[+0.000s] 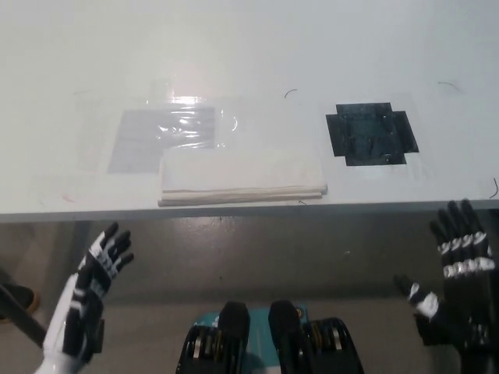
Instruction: A stack of napkins is kept in the middle of the table close to the robot and the robot places both its hands sideways on the stack. Then it moves its hands away from each other while pressing down on the napkins to make them smooth
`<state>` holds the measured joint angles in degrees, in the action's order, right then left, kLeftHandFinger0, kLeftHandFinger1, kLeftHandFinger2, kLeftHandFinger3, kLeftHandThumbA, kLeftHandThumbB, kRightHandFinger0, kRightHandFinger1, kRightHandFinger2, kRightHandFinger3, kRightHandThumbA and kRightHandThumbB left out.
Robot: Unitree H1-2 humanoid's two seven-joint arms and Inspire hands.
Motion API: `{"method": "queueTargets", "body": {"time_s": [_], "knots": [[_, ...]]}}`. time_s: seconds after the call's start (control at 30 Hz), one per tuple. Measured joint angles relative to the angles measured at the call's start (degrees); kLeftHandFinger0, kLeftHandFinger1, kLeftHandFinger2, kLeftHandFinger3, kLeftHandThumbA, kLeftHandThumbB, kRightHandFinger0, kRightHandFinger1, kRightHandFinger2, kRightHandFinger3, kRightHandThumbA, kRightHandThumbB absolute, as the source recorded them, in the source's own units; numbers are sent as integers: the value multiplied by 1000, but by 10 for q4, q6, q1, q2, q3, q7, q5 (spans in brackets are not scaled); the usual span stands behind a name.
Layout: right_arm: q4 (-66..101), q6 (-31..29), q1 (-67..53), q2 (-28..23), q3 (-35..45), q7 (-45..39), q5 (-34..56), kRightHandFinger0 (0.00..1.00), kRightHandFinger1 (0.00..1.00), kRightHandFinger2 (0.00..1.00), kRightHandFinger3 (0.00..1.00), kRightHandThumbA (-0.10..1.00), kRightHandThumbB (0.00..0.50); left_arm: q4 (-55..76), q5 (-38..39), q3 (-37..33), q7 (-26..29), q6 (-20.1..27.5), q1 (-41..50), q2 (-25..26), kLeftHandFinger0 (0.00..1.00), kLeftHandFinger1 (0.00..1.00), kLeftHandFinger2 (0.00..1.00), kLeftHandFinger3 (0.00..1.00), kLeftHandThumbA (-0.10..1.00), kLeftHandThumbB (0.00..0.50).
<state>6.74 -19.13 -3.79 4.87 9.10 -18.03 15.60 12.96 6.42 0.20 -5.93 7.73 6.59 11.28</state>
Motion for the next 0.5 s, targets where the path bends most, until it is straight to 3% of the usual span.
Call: {"method": "queueTargets", "body": {"time_s": [0.03, 0.13, 0.23, 0.37, 0.5], "knots": [[7, -6, -9, 0, -9, 0, -10, 1000, 1000, 1000, 1000, 1000, 226, 3, -2, -4, -2, 7, 7, 0, 1000, 1000, 1000, 1000, 1000, 232], [5, -22, -24, -6, -28, 1, -48, 1000, 1000, 1000, 1000, 1000, 208, -6, -2, -11, -10, 22, 13, 0, 1000, 1000, 1000, 1000, 1000, 232], [-2, -30, -26, -12, -35, 3, -67, 1000, 1000, 1000, 1000, 1000, 221, -18, -1, -11, -14, 25, 10, 2, 1000, 1000, 1000, 1000, 1000, 233], [-46, -37, -20, -21, -36, 13, -92, 1000, 1000, 1000, 1000, 1000, 164, -34, -1, -4, -16, 25, 1, 6, 1000, 1000, 1000, 1000, 1000, 190], [-84, -41, -6, -24, -35, 23, -100, 1000, 1000, 1000, 1000, 1000, 153, -41, 0, 1, -16, 20, -3, 7, 1000, 1000, 1000, 1000, 1000, 82]]}}
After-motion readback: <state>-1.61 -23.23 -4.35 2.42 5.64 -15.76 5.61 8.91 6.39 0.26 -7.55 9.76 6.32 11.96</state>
